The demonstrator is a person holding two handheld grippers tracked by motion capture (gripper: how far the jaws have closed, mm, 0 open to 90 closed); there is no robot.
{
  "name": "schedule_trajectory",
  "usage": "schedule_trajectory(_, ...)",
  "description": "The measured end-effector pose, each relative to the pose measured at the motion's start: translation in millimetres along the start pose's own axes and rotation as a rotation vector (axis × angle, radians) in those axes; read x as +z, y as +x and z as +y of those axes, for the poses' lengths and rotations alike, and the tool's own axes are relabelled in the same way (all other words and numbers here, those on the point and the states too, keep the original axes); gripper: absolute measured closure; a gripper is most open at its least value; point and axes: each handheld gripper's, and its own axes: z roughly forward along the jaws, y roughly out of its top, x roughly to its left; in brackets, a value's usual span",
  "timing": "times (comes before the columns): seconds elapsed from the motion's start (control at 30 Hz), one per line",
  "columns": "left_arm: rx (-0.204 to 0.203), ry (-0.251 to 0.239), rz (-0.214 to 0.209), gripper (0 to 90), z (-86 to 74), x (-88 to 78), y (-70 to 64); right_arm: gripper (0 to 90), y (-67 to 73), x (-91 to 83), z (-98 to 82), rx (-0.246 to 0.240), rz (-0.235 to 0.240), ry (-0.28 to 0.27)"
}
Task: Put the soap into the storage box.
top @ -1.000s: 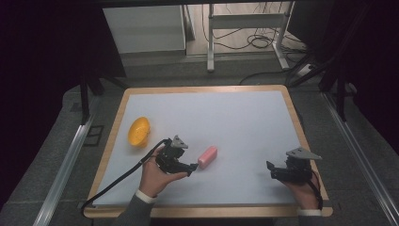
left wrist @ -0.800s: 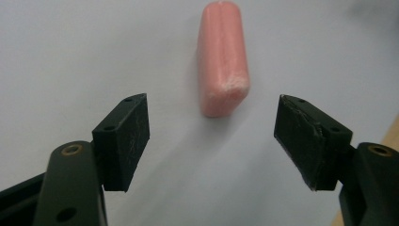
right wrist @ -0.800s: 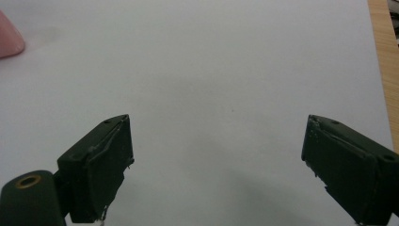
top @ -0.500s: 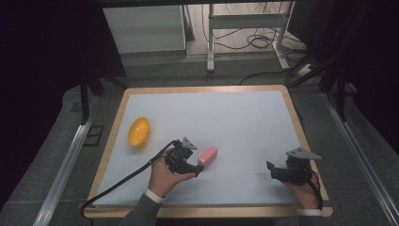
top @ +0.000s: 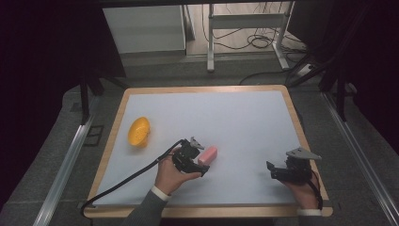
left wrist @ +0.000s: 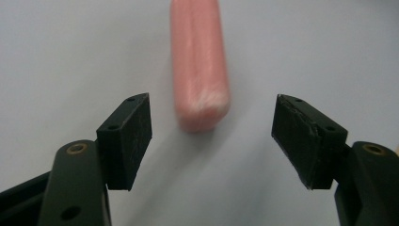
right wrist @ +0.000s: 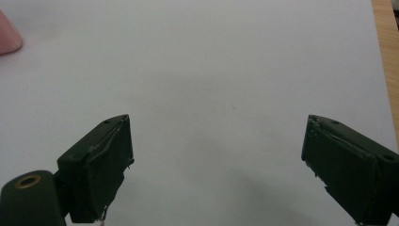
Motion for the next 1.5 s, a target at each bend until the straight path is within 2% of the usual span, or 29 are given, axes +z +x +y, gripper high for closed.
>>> schedule_trajectory(0.07,0.002,0.018,0.014,30.0,3.9,4.2,1.0,8.9,-0.2,0.0,-0.1,-0.001,-0.003,-0.002)
schedule_trajectory(0.13,0.008,0.020,0.013,30.2,8.4,8.6,-0.2,9.0,-0.6,0.2,-0.3,0.001,-0.001,-0.002)
schedule_trajectory(0.23,-0.006,0.008,-0.005,30.0,11.5,11.3,0.0,9.0,-0.5,0.0,-0.2,-0.001,-0.003,-0.002)
schedule_trajectory(0.27,0.008,0.030,0.018,29.7,14.2,14.4,-0.6,8.9,-0.5,-0.4,0.1,-0.001,-0.002,-0.004)
schedule_trajectory(0.4,0.022,0.038,0.014,31.1,21.9,19.0,-3.7,8.9,-1.5,-0.6,0.1,-0.001,-0.005,-0.008)
schedule_trajectory(0.53,0.009,0.063,0.020,33.4,23.7,28.4,1.3,8.9,-2.4,-2.4,0.1,0.001,-0.009,-0.012)
schedule_trajectory(0.8,-0.002,0.059,0.038,41.2,22.3,40.8,1.7,9.0,-4.3,-2.1,-0.7,0.005,-0.017,-0.010)
schedule_trajectory(0.97,0.006,0.070,0.049,52.5,21.9,42.9,1.4,8.9,-4.2,-2.5,-0.4,0.007,-0.020,-0.012)
schedule_trajectory(1.1,-0.005,0.068,0.064,59.9,21.5,43.7,2.8,9.0,-5.5,-4.0,-0.3,0.006,-0.029,-0.018)
schedule_trajectory(1.3,-0.001,0.056,0.086,60.3,21.1,43.7,1.4,8.9,-6.4,-5.9,0.3,0.007,-0.035,-0.027)
schedule_trajectory(1.33,0.007,0.038,0.095,60.3,20.4,43.0,1.3,8.9,-6.3,-5.9,0.3,0.005,-0.035,-0.026)
schedule_trajectory(1.5,0.005,0.025,0.085,60.3,20.5,34.5,5.2,9.0,-7.9,-8.0,0.6,0.010,-0.040,-0.033)
